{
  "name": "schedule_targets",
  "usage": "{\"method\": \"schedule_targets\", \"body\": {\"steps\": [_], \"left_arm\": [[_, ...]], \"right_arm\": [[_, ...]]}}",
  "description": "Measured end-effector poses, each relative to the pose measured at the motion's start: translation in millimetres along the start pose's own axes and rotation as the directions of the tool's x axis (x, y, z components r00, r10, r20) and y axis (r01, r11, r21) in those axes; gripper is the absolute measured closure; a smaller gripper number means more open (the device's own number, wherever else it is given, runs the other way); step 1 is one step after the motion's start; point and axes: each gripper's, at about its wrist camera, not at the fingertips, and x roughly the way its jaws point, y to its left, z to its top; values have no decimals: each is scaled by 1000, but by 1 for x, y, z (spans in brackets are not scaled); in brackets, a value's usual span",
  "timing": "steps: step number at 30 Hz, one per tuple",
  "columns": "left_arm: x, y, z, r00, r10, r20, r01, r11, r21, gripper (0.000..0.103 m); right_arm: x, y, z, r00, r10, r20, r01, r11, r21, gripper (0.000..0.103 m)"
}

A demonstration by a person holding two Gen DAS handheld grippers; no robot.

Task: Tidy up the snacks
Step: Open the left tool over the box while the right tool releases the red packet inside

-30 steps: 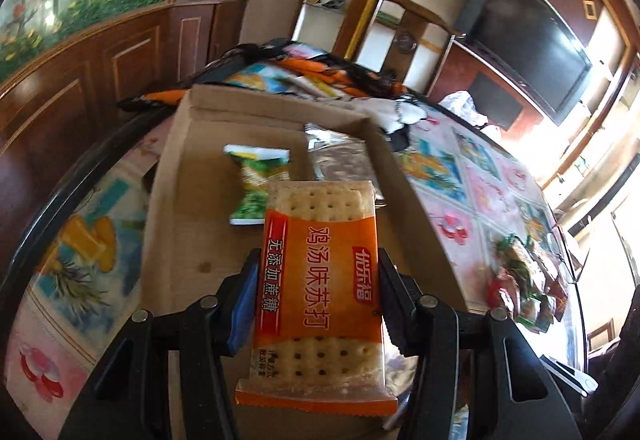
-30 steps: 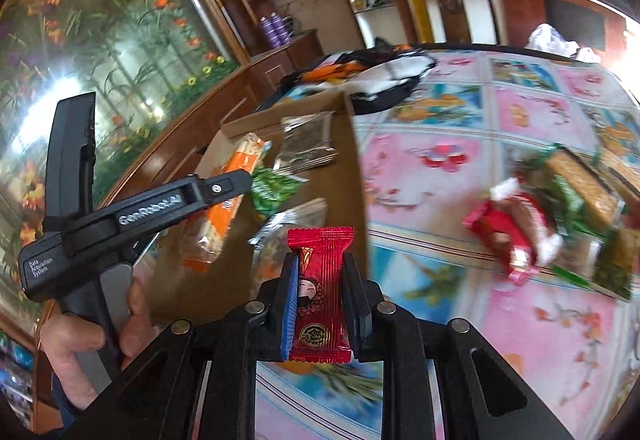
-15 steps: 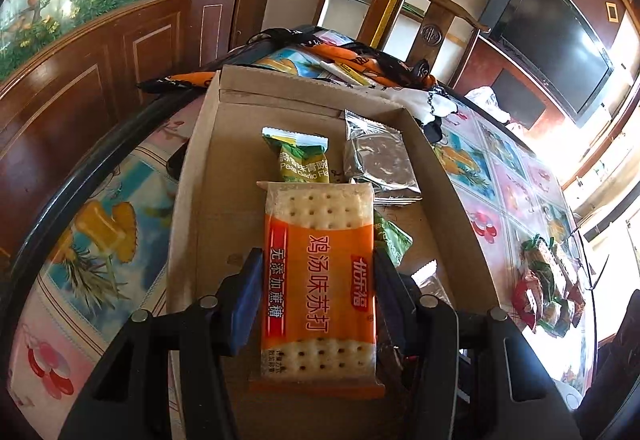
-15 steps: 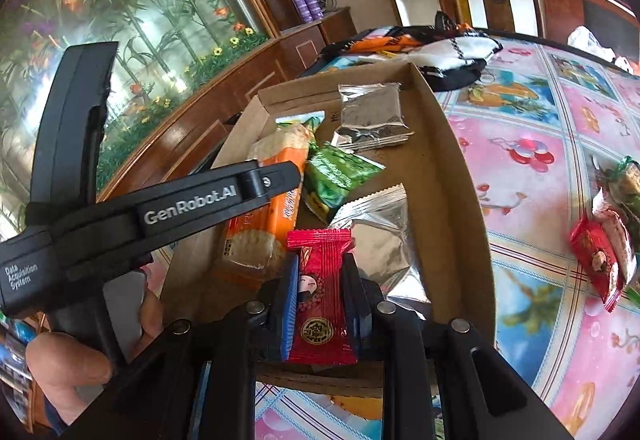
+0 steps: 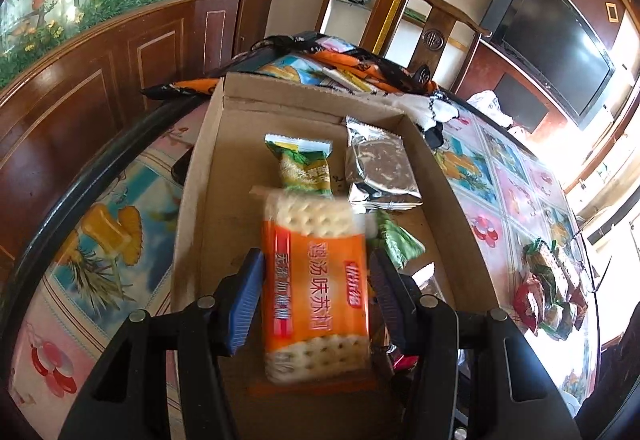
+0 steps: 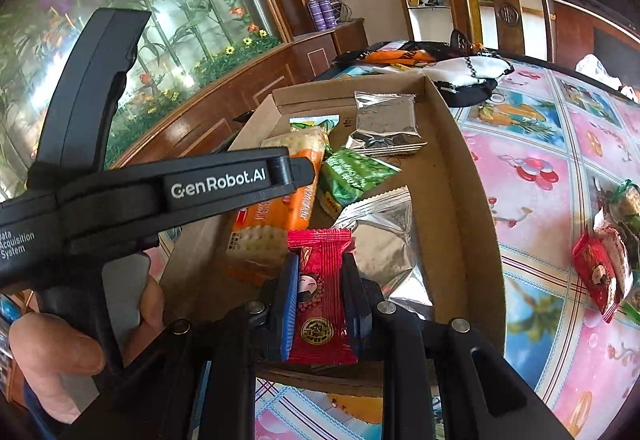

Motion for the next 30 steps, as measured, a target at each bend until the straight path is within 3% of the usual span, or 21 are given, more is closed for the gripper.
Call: {"method": "schedule_targets", "body": {"steps": [13, 18, 30], "left_arm": [[-6, -4, 1, 999, -37, 20, 37, 999, 10, 49], [-6, -5, 2, 999, -43, 23, 43, 999, 14, 48], [-10, -12, 2, 997, -66, 41, 65, 997, 34, 47]], "right_arm": [[-7, -7, 2, 999, 44, -12, -44, 998, 45, 79], [-16, -9, 4, 999, 54, 8, -54, 997, 53, 70], [-70, -68, 10, 995, 11, 102, -30, 982, 186, 63]]}}
